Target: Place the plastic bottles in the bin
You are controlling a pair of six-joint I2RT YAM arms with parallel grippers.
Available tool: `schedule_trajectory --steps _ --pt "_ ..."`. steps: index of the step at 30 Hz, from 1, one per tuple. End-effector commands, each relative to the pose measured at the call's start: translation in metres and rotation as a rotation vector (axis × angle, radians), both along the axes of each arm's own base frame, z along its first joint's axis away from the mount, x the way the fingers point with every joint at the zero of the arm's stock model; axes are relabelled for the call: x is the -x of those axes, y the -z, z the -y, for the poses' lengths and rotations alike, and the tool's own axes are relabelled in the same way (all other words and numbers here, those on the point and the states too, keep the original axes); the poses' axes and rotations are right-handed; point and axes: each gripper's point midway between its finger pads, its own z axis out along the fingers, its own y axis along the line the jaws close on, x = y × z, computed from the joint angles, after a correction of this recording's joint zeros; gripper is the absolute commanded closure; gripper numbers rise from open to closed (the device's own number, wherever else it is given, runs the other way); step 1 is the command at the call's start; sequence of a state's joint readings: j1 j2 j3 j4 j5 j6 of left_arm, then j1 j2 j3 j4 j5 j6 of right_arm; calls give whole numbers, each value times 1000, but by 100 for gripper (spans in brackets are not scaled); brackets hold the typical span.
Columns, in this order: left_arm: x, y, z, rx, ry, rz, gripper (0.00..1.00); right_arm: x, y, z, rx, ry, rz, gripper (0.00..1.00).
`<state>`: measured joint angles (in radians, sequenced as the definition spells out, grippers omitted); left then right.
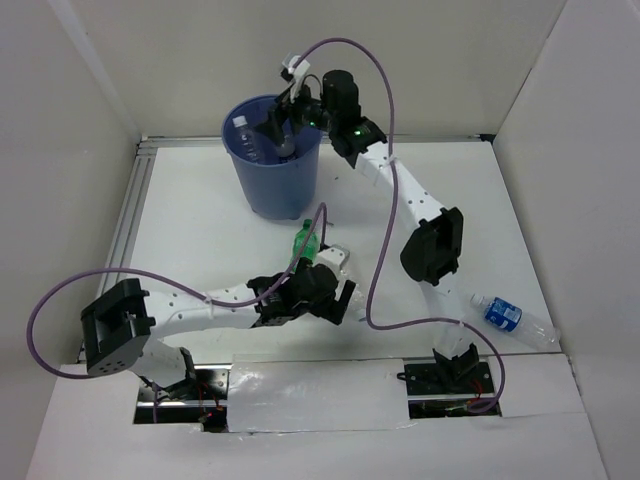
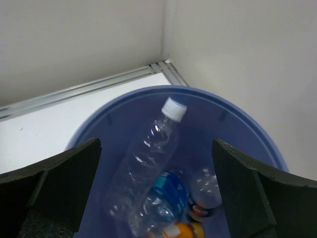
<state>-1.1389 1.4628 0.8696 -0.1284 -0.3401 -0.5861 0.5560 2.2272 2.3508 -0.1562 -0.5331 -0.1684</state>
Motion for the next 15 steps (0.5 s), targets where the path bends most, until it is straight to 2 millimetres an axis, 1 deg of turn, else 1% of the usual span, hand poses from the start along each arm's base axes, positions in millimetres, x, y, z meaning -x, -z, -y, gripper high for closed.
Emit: schedule_trajectory --steps 1,2,3,4,5,6,7,8,9,10,11,12,13,14,15 --pt "-15 -54 18 133 -78 55 0 -6 -85 62 -111 120 85 1" --pt "-17 -57 20 145 -110 42 0 -10 -78 74 -114 141 43 1" --pt "-20 -69 27 159 -142 28 0 -16 -81 119 -102 223 6 1" --pt "-20 -69 27 160 -142 28 0 -16 -82 120 -102 224 5 1" --pt "-24 -66 29 166 -177 3 0 -21 -52 134 -61 262 -53 1" --pt "-25 -74 39 198 -173 -10 0 -29 -42 161 -46 324 -83 1" --pt "-29 -71 39 191 -198 -29 0 -19 -47 180 -44 351 -90 1" --pt "-34 -54 42 170 -255 -78 0 -26 -15 212 -22 412 -168 1" --pt "-38 -62 53 182 -276 -95 0 -22 -3 227 -17 433 -209 1" --pt "-44 -55 53 157 -320 -115 0 -18 5 243 -22 452 -241 1" --pt "-46 -40 43 81 -369 -159 0 -4 -3 257 -38 449 -243 1" --pt "-49 -33 47 67 -398 -195 0 -2 25 284 -25 495 -306 1" --pt "-56 -23 61 42 -413 -211 0 5 34 296 -24 507 -328 1" --pt "-58 -15 58 3 -453 -219 0 22 48 305 -22 503 -367 1" --pt "-61 -10 60 -22 -471 -219 0 29 57 316 -22 520 -387 1"
